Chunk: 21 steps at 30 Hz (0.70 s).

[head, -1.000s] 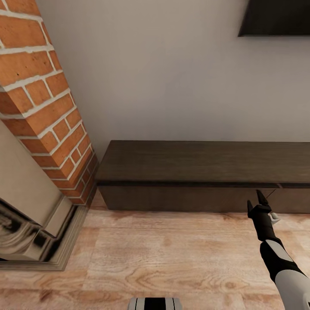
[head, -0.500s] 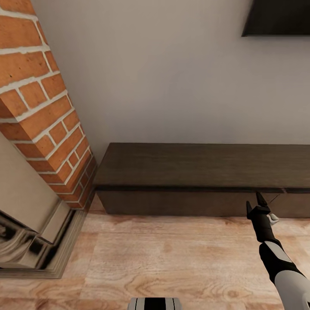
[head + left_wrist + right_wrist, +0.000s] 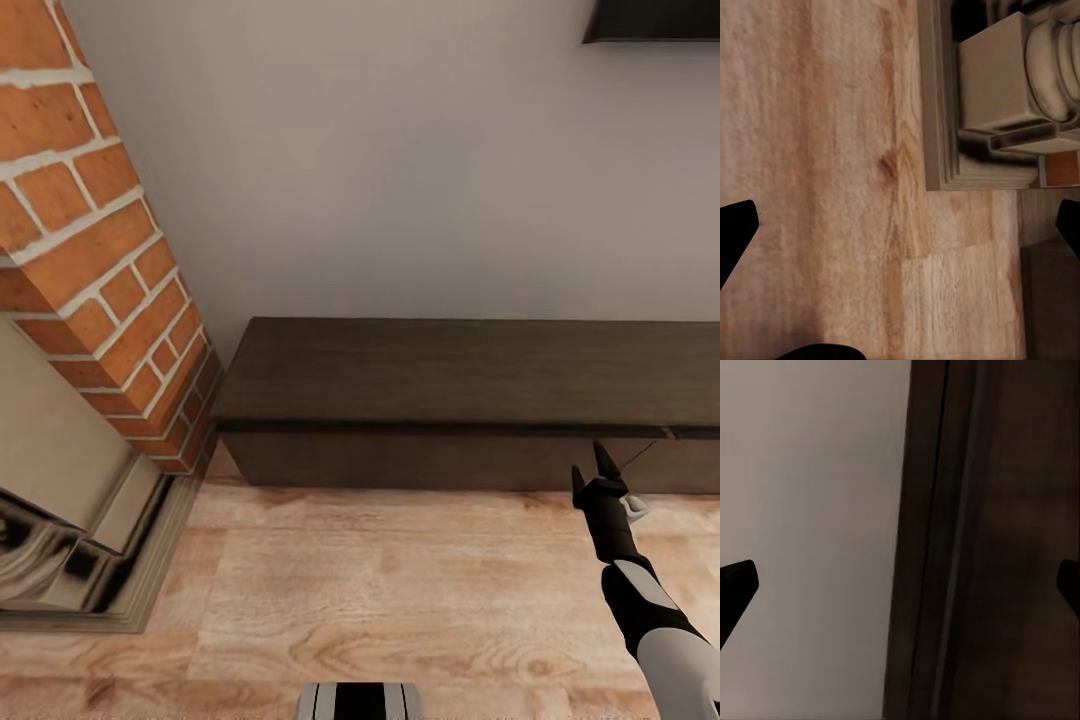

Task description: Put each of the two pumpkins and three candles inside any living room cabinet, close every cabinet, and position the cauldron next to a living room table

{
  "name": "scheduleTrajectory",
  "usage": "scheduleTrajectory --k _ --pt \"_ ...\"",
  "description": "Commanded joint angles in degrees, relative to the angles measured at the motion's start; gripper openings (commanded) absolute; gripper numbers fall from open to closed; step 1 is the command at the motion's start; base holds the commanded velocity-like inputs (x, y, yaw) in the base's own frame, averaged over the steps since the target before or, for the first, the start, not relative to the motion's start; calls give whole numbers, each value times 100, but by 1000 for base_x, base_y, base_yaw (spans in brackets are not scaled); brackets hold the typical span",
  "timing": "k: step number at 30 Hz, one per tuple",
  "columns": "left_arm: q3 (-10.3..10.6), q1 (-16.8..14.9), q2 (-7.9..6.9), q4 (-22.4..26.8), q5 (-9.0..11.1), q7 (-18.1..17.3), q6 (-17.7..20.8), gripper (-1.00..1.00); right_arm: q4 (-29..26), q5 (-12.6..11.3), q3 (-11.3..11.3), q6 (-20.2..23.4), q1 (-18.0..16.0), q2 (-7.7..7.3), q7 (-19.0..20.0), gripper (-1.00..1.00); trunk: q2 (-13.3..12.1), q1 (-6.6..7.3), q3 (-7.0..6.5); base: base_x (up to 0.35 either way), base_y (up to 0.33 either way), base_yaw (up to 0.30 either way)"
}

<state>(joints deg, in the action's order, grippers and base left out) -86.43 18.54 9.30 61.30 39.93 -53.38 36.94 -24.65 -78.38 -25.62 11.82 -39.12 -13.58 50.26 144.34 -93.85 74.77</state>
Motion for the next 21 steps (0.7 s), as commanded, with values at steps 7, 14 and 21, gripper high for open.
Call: scheduleTrajectory --k 7,14,21 --pt "3 0 2 13 39 0 49 100 -17 33 -4 60 -7 3 42 100 11 -17 159 0 0 0" --pt "2 0 2 21 41 -4 50 100 -24 54 -4 64 -8 -2 51 100 21 -35 314 0 0 0" --pt "4 0 2 33 41 -5 53 100 -46 53 -15 60 -2 -10 319 100 22 -38 336 0 0 0"
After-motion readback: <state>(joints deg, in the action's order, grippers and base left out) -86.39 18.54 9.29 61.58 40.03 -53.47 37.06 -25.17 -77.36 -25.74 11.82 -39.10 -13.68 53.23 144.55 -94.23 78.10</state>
